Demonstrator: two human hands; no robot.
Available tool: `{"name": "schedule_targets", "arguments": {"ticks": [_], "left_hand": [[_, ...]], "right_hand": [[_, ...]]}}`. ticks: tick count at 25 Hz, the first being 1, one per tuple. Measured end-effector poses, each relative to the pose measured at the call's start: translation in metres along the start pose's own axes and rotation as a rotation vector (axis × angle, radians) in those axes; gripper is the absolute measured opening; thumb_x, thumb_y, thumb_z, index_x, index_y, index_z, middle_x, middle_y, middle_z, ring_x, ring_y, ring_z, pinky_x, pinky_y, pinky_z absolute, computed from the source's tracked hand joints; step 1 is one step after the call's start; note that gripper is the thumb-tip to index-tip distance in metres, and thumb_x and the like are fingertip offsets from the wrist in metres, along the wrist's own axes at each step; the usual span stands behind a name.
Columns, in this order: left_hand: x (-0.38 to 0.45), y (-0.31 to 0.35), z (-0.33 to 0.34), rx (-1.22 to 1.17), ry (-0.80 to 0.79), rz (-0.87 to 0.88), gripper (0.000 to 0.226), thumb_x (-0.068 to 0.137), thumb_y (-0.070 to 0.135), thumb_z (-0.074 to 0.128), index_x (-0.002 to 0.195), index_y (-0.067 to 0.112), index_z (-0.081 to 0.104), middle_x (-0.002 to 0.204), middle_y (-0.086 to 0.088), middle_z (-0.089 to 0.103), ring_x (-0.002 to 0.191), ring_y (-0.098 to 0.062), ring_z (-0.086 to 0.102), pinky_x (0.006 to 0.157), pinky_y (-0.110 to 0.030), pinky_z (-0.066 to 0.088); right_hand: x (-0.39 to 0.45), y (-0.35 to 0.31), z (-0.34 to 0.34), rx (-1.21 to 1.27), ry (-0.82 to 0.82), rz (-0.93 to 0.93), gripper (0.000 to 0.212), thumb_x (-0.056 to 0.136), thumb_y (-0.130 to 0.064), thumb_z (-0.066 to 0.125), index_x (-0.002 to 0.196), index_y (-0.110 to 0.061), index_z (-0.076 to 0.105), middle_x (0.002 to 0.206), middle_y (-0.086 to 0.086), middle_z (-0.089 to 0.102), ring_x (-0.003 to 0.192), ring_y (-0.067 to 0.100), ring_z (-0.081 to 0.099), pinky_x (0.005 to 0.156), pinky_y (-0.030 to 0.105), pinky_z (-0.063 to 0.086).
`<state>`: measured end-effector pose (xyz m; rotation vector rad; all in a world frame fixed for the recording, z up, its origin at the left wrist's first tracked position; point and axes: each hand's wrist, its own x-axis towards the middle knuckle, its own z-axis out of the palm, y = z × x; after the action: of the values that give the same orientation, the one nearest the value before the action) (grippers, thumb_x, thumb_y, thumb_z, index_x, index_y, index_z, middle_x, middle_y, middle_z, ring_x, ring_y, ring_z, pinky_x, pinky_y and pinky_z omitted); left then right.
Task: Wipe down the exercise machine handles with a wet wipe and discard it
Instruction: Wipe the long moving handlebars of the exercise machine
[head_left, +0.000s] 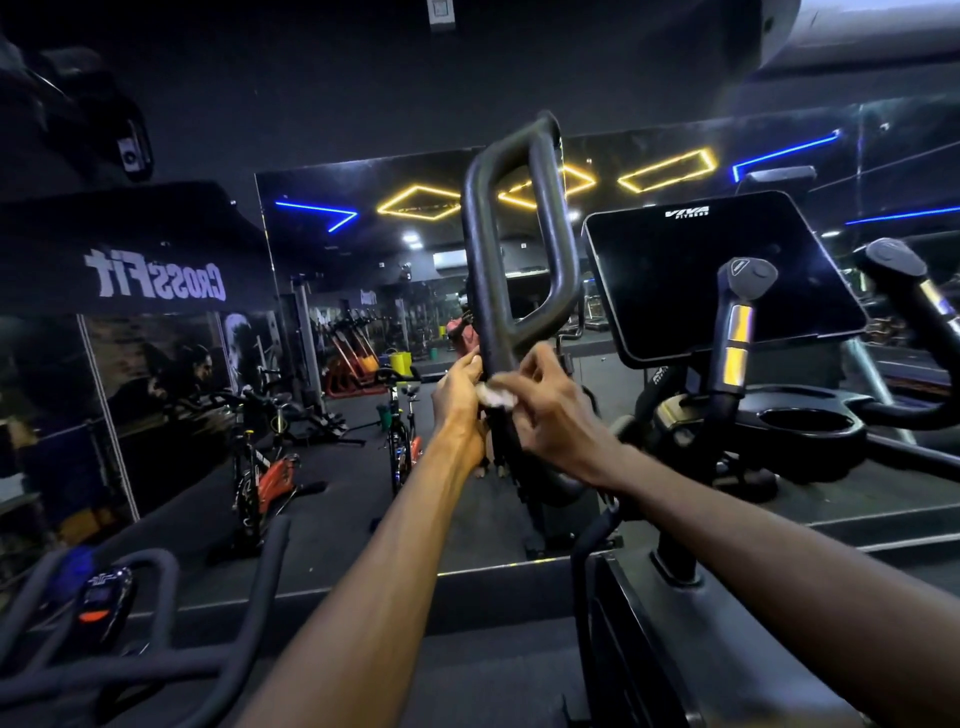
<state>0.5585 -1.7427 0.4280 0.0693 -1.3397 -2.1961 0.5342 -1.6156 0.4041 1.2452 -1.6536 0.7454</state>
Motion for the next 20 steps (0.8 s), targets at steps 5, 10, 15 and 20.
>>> {"name": "schedule_targets", "arguments": {"ticks": [5,10,15,20], "left_hand": [[-0.005,-0.006,-0.009,0.066,-0.015,0.001,0.021,0.095,0.026,0.057,0.096,0.012,0.073,0.074,-0.001,0.075,0.059,-0.014,0.071,0.049,-0.024,0.054],[-0.003,-0.021,-0.011,0.08,0.011,-0.023,0.034,0.092,0.041,0.061,0.09,0.009,0.073,0.074,-0.005,0.076,0.062,-0.017,0.072,0.056,-0.03,0.057],[-0.004,-0.029,-0.004,-0.012,0.004,-0.069,0.047,0.089,0.052,0.063,0.087,0.005,0.068,0.074,-0.011,0.065,0.064,-0.025,0.064,0.065,-0.038,0.054],[-0.012,-0.031,-0.001,0.084,0.077,-0.039,0.046,0.088,0.056,0.061,0.082,0.012,0.07,0.069,-0.006,0.066,0.061,-0.022,0.064,0.065,-0.035,0.055]], "right_hand": [[-0.034,0.002,0.003,0.095,0.077,0.04,0.022,0.085,-0.016,0.055,0.095,-0.007,0.073,0.092,0.01,0.047,0.074,0.015,0.049,0.065,0.021,0.051],[-0.071,-0.016,0.02,0.08,0.214,0.151,0.033,0.079,0.009,0.063,0.107,-0.007,0.071,0.091,0.004,0.047,0.076,0.003,0.042,0.071,0.012,0.047],[-0.045,-0.016,0.019,0.111,0.299,0.215,0.027,0.073,0.011,0.064,0.091,-0.006,0.073,0.094,0.011,0.057,0.085,0.015,0.055,0.076,0.021,0.05],[-0.087,-0.01,0.02,0.192,0.286,0.263,0.025,0.066,0.022,0.056,0.072,0.0,0.066,0.088,0.013,0.058,0.082,0.019,0.058,0.067,0.034,0.052]]}}
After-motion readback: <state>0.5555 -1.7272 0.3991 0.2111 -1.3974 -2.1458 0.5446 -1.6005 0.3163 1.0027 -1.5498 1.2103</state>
